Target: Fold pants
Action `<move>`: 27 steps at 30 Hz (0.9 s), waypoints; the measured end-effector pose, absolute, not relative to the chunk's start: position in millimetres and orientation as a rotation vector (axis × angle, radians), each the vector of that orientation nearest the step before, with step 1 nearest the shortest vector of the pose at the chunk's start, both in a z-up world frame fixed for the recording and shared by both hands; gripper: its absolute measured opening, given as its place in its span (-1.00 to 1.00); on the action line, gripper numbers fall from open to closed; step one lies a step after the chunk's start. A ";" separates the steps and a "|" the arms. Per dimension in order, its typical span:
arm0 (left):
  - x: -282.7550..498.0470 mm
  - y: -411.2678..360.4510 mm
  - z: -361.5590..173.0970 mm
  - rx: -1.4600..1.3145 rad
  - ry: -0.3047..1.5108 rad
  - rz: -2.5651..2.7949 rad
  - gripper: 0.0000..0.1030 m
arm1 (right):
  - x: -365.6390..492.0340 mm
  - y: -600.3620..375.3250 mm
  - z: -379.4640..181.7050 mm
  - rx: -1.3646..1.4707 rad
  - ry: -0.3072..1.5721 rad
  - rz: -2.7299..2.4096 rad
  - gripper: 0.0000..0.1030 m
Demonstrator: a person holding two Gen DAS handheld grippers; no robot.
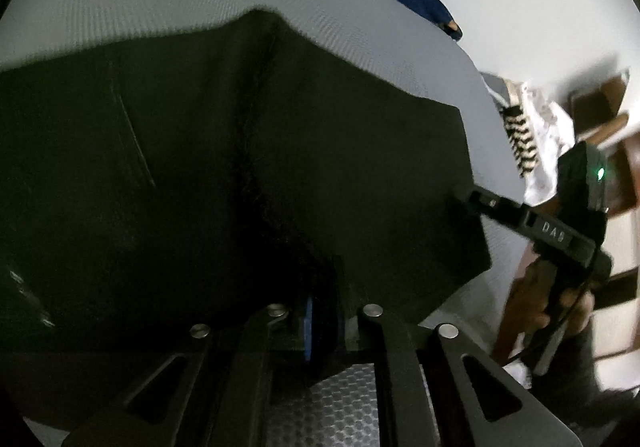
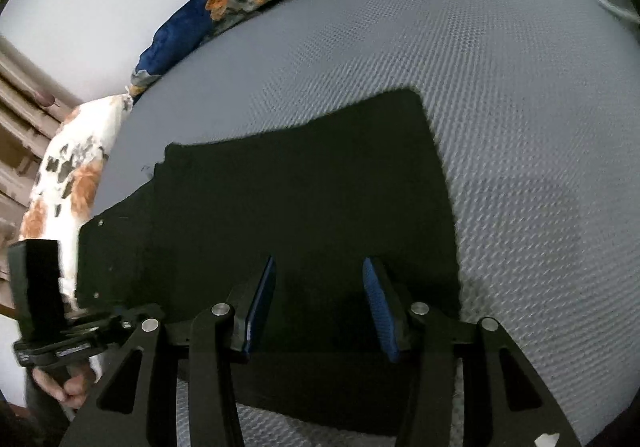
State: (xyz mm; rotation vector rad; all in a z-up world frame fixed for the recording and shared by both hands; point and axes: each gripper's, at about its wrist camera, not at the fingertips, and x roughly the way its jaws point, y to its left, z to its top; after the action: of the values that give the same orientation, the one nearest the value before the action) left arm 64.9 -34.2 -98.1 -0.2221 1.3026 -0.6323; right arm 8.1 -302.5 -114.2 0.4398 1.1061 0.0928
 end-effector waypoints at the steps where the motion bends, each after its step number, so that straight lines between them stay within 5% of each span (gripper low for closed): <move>1: 65.4 -34.4 -92.6 -0.191 1.277 -0.628 -0.73 | 10.4 -303.1 -110.1 0.421 1.088 0.083 -0.13; 12: 109.2 -52.3 -66.7 -0.052 1.051 -0.567 -0.65 | 63.9 -319.3 -99.4 0.258 1.017 -0.002 -0.13; 27: 145.0 -74.1 -101.6 0.029 1.116 -0.533 -0.65 | 83.7 -318.0 -101.9 0.191 1.045 -0.022 -0.14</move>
State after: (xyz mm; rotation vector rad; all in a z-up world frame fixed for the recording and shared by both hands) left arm 145.0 -74.1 -101.6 0.0289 1.1163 -0.5333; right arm 83.7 -318.0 -101.9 0.1913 1.0449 -0.0218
